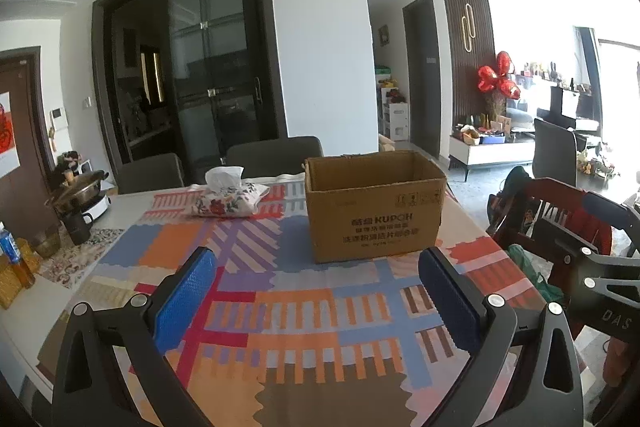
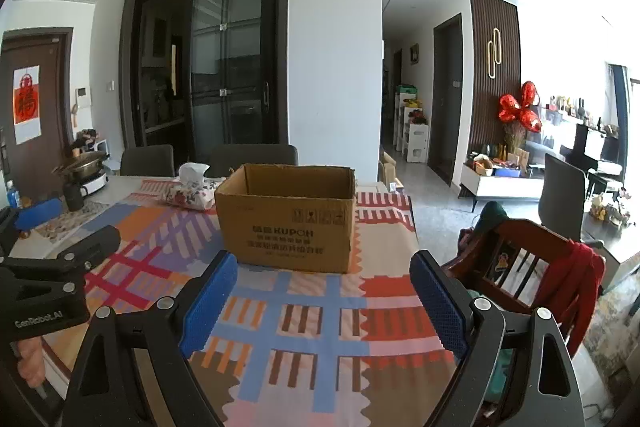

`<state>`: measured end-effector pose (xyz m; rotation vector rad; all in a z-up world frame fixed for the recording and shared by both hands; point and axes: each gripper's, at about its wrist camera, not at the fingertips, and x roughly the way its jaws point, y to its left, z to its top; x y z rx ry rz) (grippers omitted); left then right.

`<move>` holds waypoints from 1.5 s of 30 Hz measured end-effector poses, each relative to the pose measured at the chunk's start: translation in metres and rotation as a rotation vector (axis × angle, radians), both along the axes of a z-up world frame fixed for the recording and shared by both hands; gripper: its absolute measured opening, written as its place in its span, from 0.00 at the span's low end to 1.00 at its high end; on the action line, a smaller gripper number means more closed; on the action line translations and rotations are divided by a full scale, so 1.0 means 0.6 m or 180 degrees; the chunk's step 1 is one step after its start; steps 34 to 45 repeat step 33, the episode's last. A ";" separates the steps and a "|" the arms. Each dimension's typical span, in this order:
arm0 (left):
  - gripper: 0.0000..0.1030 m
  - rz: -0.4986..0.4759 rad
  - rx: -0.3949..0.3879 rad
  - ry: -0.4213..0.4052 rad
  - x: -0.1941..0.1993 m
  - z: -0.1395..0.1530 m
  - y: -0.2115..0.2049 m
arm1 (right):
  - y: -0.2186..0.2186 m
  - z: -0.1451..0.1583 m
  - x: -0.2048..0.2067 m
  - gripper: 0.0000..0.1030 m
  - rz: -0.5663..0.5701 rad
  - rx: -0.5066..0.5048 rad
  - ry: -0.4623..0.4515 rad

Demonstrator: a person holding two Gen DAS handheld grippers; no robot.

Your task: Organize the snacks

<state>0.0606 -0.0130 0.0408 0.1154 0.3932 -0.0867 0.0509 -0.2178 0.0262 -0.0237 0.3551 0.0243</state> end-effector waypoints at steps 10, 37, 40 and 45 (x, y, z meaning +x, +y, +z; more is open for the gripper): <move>1.00 0.0005 0.0002 0.0002 0.001 0.000 -0.001 | 0.003 -0.003 -0.002 0.86 0.0026 -0.0001 0.0036; 1.00 0.0014 -0.0026 0.0066 0.003 -0.013 -0.001 | 0.000 -0.008 0.003 0.86 0.0026 -0.0017 0.0071; 1.00 0.0014 -0.0026 0.0066 0.003 -0.013 -0.001 | 0.000 -0.008 0.003 0.86 0.0026 -0.0017 0.0071; 1.00 0.0014 -0.0026 0.0066 0.003 -0.013 -0.001 | 0.000 -0.008 0.003 0.86 0.0026 -0.0017 0.0071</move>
